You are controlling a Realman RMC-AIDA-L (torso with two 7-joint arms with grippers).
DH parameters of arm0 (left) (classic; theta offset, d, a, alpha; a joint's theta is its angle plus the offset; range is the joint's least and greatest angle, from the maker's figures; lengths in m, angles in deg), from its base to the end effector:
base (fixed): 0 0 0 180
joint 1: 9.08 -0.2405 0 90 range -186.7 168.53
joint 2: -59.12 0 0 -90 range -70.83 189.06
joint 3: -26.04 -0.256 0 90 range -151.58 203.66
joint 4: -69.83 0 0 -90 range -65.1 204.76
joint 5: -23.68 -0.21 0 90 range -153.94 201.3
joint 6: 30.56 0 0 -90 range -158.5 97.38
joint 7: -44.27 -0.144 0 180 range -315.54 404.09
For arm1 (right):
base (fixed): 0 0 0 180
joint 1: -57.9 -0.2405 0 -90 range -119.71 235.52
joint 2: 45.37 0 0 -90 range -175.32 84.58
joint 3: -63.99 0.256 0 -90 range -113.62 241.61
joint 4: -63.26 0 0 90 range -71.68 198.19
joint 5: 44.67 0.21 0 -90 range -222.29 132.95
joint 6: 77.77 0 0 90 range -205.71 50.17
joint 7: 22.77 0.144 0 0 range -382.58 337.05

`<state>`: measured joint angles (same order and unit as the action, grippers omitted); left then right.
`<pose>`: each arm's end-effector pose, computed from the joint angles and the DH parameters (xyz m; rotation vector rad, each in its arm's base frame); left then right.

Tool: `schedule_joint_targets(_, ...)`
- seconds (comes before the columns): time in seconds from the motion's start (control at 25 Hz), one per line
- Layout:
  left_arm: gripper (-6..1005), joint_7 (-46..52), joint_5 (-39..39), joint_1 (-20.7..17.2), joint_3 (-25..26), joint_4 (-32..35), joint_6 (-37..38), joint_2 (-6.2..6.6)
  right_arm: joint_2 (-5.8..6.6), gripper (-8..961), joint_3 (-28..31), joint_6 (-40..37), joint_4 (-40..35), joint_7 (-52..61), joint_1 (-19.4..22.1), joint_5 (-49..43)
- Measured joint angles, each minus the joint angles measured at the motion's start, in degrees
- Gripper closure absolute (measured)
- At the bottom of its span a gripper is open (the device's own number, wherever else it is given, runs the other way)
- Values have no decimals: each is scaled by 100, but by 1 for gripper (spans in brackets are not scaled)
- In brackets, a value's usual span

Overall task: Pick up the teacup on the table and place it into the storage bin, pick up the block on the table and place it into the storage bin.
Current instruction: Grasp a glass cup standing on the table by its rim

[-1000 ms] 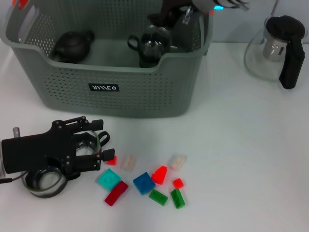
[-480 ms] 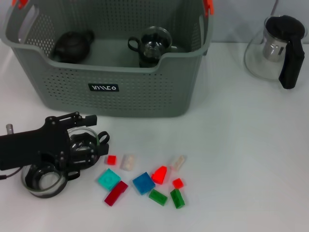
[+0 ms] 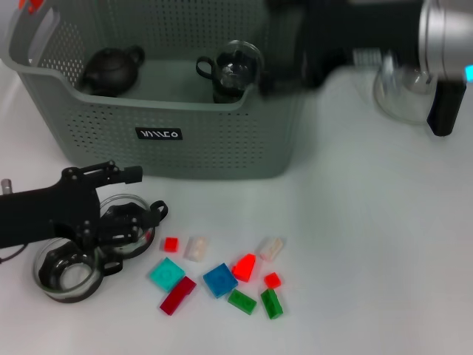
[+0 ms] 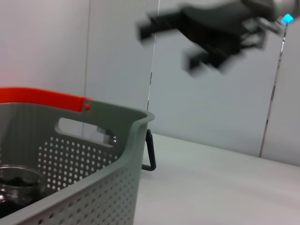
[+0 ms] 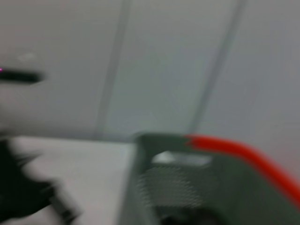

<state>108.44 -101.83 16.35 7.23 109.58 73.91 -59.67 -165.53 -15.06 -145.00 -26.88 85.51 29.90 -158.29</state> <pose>-0.3008 0.2795 0.0364 -2.6605 -0.4362 -0.7784 0.0716 0.3599 0.0259 -2.6242 -0.0791 0.4204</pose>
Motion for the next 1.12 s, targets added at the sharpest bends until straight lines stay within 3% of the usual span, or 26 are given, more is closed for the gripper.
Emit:
schedule_joint_targets(0.2, 201, 431, -45, -8, -32, 456, 25, 2, -3, 4, -3, -1178, 59, -742, 535, 479)
schedule_joint_targets(0.4, 202, 1014, -346, -56, -64, 1178, 102, 13, -9, 8, 4, -1765, 506, -1023, 751, 611)
schedule_joint_targets(0.88, 202, 2614, -1785, 141, -132, 2903, 113, 63, 12, 8, 116, -1882, 1607, -1276, 392, 552)
schedule_joint_targets(1.12, 203, 3336, -2524, 177, -721, 3641, 159, 18, 10, 8, 218, -1869, 2068, -1288, 30, 495)
